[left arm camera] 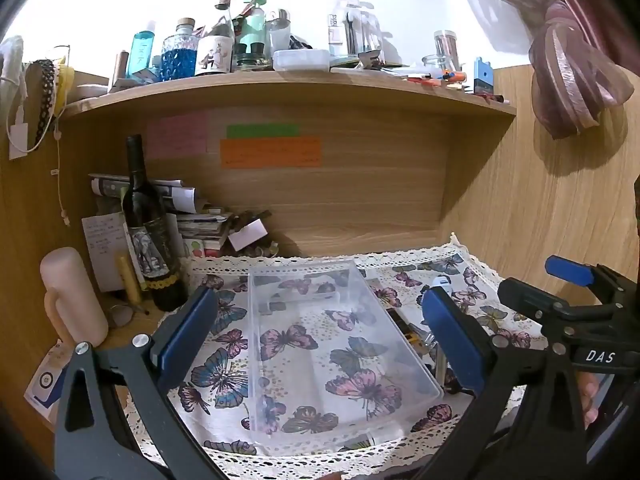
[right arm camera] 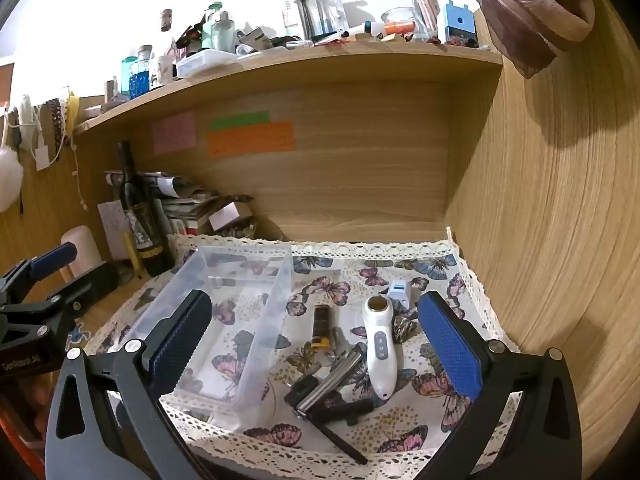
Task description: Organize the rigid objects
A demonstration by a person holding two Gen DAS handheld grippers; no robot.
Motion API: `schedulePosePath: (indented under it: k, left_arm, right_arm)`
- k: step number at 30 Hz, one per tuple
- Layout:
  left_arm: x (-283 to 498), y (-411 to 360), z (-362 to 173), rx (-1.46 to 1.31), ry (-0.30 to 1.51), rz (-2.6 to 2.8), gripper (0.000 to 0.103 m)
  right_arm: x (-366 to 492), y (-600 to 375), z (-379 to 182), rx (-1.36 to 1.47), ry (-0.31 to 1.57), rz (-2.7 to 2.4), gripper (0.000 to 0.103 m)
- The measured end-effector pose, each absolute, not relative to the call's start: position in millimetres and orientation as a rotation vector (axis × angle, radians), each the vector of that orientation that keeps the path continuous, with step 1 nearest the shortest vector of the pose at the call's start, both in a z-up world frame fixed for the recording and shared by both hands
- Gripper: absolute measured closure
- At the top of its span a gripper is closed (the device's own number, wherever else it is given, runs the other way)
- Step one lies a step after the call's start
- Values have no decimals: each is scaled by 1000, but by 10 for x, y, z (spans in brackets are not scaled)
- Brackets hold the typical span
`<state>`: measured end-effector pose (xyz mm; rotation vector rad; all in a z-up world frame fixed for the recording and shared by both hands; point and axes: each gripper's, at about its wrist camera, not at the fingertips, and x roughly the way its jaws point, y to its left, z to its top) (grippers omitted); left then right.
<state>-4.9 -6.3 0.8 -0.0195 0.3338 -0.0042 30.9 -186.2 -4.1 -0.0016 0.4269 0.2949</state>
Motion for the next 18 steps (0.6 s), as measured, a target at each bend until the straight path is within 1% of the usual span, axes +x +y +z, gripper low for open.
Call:
schedulePosePath:
  k: [18]
  left_arm:
    - [-35,-93,-22,-27,333,-14,0]
  right_arm:
    - [319,-1864,-24,-8,431,293,0]
